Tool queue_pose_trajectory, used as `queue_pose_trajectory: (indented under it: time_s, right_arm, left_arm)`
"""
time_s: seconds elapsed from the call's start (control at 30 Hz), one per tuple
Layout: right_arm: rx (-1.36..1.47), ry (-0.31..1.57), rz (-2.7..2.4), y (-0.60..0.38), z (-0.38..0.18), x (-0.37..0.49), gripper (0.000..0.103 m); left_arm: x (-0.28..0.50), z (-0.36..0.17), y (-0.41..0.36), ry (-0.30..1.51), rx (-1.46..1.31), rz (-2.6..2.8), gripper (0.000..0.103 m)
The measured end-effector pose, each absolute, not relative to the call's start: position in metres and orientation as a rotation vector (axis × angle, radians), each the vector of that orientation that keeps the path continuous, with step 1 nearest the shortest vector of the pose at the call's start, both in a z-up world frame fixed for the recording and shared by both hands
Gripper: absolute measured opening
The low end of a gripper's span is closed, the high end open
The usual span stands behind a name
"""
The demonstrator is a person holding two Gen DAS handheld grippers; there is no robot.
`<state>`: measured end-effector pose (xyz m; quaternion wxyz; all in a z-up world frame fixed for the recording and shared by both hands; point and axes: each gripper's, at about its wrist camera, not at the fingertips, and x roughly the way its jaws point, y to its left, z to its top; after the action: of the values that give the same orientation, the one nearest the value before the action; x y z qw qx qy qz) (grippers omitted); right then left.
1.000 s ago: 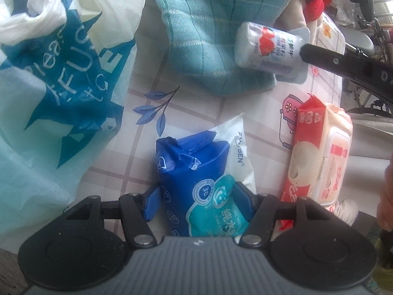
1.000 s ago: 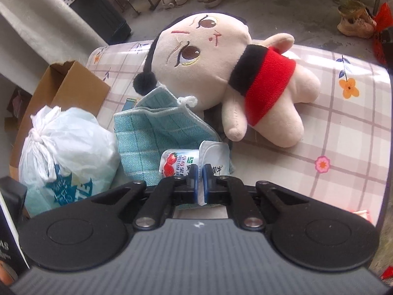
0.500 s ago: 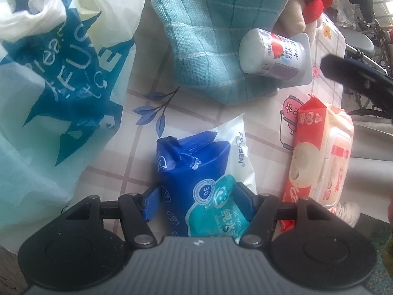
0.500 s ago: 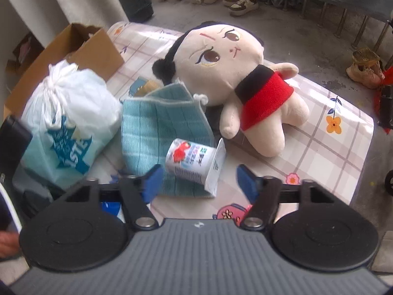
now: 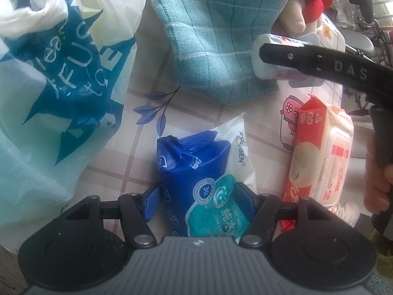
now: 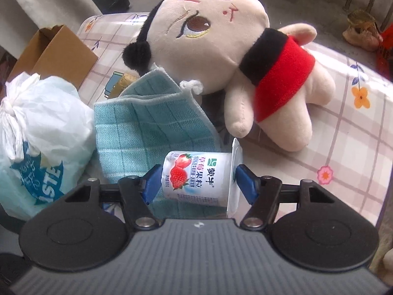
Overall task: Organize soft objects
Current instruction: 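Grasp the white yogurt cup with the right tool while the left tool holds the wipes pack, then lift the yogurt cup and wipes pack and carry both toward the cardboard box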
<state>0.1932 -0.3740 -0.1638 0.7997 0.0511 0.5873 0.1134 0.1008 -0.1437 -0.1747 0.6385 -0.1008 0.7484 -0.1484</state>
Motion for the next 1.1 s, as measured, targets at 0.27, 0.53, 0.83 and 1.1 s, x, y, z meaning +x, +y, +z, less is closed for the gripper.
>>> queue_pose_trajectory:
  time_s: [0.27,0.53,0.83,1.1]
  right_arm:
    - [-0.415,1.217,0.347,-0.357,-0.137,0.153,0.064]
    - [-1.040,1.084,0.527,-0.324,-0.177,0.106,0.065]
    - [-1.024,1.100,0.617,-0.321,-0.154,0.074,0.074]
    - [-0.832,1.132,0.584,-0.338,-0.128,0.068,0.074]
  left_arm:
    - [0.101,-0.175,-0.140,1.705,-0.236,-0.349,0.067]
    - [0.099,-0.175,-0.139,1.697,-0.233,-0.355,0.068]
    - [0.101,-0.174,-0.146,1.701,-0.231,-0.354,0.068]
    - [0.103,-0.174,-0.150,1.699,-0.219,-0.359,0.068]
